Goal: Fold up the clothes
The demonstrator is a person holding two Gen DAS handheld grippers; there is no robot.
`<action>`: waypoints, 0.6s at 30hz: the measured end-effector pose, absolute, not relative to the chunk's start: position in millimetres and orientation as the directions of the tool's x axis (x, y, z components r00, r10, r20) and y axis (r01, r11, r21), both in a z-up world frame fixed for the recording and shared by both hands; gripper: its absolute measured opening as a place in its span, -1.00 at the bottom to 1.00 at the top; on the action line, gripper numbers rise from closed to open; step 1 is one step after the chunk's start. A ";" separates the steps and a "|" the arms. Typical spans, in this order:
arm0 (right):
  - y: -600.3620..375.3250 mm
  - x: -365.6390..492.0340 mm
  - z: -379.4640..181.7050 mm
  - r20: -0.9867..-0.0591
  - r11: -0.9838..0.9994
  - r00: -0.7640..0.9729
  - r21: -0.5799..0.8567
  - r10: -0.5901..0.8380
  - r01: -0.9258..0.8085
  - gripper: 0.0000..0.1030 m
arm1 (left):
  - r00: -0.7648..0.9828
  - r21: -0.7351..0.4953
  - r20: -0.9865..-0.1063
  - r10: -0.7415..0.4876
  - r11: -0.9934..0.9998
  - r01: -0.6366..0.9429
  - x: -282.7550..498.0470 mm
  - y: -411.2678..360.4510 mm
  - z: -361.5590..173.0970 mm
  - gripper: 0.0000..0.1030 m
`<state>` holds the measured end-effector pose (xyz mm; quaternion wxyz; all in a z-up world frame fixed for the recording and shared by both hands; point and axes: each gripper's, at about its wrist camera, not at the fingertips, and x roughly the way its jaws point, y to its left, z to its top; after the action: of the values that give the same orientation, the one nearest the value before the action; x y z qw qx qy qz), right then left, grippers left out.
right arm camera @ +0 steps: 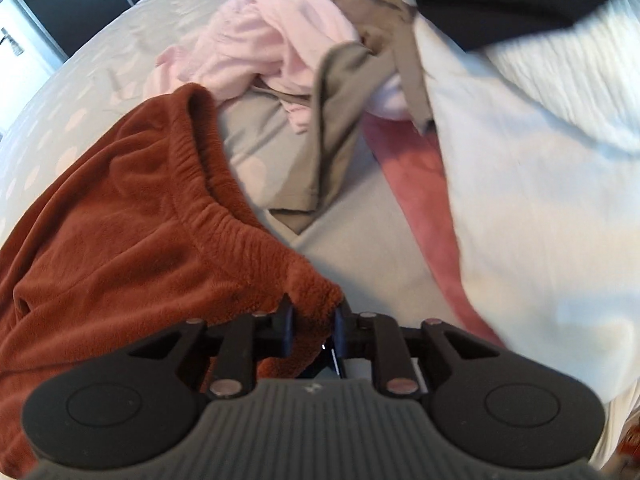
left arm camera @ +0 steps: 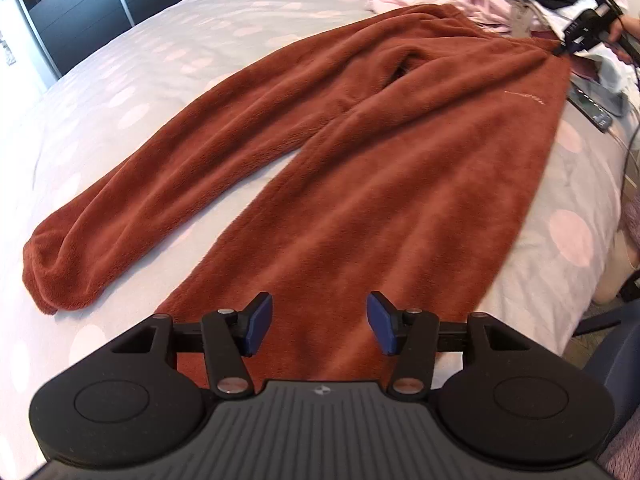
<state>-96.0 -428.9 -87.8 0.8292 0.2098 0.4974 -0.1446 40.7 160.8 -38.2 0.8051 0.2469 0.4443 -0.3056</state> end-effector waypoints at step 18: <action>-358.2 -117.5 -38.2 -0.696 0.975 0.703 -0.220 -0.145 -0.017 -0.18 | 0.459 0.316 -0.874 -0.158 0.533 0.785 -9.7 159.8 -57.1 0.09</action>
<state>-117.5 -358.2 -38.2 0.9168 -0.1055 0.3836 -0.0347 -9.7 159.8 -57.1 0.7683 0.3734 0.4199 -0.3067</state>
